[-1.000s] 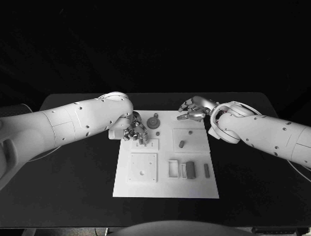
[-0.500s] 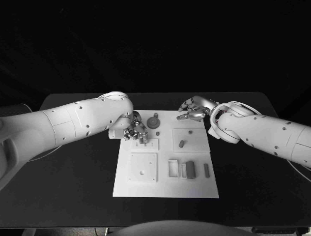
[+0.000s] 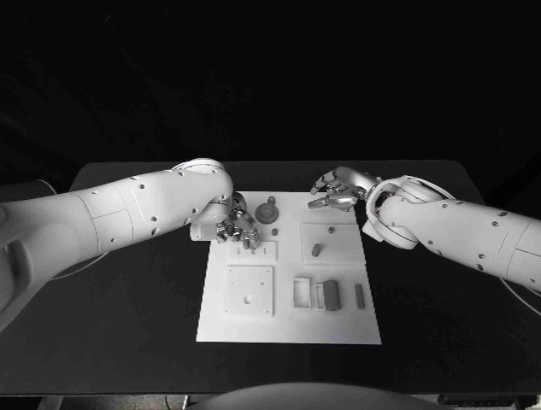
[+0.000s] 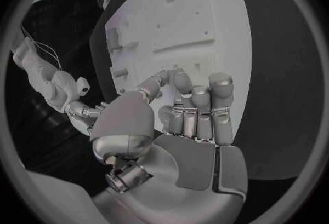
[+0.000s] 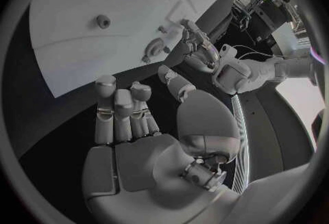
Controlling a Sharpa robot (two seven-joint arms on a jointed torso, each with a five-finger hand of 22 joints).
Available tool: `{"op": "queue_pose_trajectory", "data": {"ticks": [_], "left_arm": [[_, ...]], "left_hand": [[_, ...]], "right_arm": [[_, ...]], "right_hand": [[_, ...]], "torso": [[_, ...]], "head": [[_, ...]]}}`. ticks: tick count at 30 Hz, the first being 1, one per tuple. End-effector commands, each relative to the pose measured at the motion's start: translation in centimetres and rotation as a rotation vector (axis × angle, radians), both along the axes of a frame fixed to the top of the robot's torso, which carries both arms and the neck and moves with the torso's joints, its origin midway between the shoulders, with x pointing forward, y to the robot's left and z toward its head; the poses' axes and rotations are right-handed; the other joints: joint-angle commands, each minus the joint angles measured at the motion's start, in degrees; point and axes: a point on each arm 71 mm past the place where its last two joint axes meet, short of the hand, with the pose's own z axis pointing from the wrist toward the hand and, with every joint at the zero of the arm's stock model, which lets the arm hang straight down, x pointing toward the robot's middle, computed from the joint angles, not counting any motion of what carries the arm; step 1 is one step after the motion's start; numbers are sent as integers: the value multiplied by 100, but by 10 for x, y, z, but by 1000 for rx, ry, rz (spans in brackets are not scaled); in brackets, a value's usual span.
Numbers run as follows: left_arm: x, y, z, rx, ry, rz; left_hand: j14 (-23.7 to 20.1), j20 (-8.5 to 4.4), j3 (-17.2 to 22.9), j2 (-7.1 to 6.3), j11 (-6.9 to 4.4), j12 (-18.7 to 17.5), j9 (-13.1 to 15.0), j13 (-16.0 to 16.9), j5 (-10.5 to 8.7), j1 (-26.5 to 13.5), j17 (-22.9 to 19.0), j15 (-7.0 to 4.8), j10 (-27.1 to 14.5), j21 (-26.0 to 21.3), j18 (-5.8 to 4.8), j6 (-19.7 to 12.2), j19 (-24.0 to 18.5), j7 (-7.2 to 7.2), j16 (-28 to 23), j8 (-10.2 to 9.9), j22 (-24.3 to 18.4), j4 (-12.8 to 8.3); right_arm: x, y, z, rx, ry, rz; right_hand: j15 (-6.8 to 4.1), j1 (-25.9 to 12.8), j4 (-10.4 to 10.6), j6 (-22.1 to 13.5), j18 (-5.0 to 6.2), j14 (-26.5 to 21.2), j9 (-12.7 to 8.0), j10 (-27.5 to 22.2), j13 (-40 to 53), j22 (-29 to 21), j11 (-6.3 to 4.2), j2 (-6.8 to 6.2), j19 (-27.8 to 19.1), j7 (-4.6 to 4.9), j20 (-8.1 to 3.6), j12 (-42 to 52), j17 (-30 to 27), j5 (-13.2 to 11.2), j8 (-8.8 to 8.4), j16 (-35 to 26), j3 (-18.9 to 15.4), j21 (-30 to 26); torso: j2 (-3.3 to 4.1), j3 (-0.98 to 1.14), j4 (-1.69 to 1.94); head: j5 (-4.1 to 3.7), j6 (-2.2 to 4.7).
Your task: Assemble the parts on the task board
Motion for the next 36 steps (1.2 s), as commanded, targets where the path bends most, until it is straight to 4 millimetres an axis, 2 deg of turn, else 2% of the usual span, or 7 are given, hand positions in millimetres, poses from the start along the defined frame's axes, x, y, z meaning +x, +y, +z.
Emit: {"op": "queue_pose_trajectory", "data": {"ticks": [1, 16, 36], "left_arm": [[2, -2, 1, 10, -51, -1], [4, -6, 2, 12, -67, -4], [4, -10, 2, 20, -67, -18]], "left_hand": [[34, -11, 222, 4, 11, 32, -7, 8, -4, 41, 1, -62, -36, -5, 529, -77, 3, 56, 17, -15, 45, -182], [39, 20, 208, -83, 56, 44, -70, 17, -19, -30, -6, -21, -58, -17, 553, -210, 4, 105, 9, -124, 37, -49], [24, 46, 170, -142, 81, 50, -121, 23, -32, -126, -11, 3, -89, -30, 575, -267, -15, 130, 2, -181, 35, 42]], "right_arm": [[-1, 1, 0, -4, 6, 15], [-1, 2, 0, -4, 5, 16], [-1, 3, 0, -3, 8, 19]], "right_hand": [[-23, -55, 26, -3, 391, -10, -6, -32, -5, 39, -9, 18, 2, 31, -55, 32, -9, 29, 34, 37, 4, -35], [-23, -57, 28, -5, 391, -10, -7, -32, -7, 40, -9, 18, 2, 31, -55, 33, -9, 29, 34, 37, 4, -35], [-22, -61, 33, -7, 391, -11, -9, -33, -9, 40, -8, 17, 2, 32, -55, 34, -11, 29, 34, 38, 5, -36]], "torso": [[0, 0, -1], [5, 2, -12], [2, 0, -5]], "head": [[-1, -1], [-16, -6], [-30, -19]]}}
